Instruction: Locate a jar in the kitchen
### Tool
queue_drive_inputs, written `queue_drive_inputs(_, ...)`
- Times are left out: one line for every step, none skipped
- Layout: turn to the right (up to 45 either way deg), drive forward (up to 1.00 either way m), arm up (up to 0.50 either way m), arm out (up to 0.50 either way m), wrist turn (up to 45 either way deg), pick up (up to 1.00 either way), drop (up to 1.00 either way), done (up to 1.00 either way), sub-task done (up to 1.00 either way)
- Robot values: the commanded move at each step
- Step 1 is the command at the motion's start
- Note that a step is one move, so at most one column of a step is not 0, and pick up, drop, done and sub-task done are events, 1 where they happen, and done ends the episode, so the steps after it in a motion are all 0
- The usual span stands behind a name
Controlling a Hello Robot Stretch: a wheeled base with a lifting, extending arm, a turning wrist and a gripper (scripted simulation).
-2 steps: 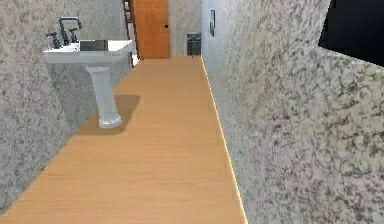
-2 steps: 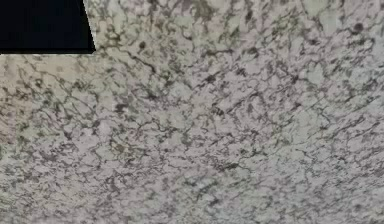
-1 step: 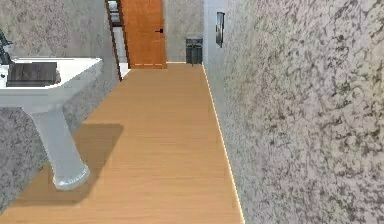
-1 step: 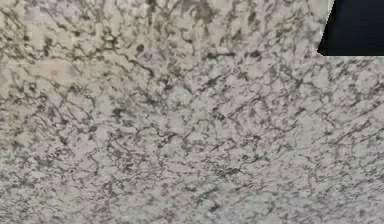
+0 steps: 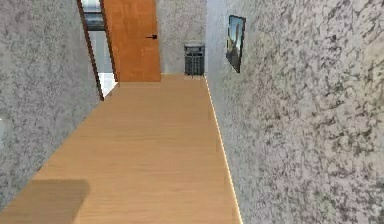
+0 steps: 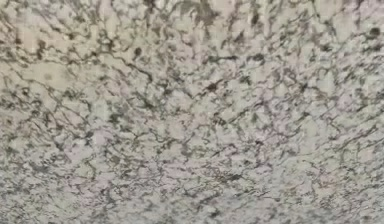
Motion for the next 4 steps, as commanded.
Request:
queue_drive_inputs(-3.0, 0.00, 0.00, 0.00, 0.0, 0.00, 0.00, 0.00, 0.00)
queue_drive_inputs(0.0, 1.00, 0.00, 0.00, 0.0, 0.00, 0.00, 0.00, 0.00)
queue_drive_inputs(-18.0, 0.00, 0.00, 0.00, 0.0, 0.00, 0.00, 0.00, 0.00)
queue_drive_inputs(0.0, 1.00, 0.00, 0.00, 0.0, 0.00, 0.00, 0.00, 0.00)
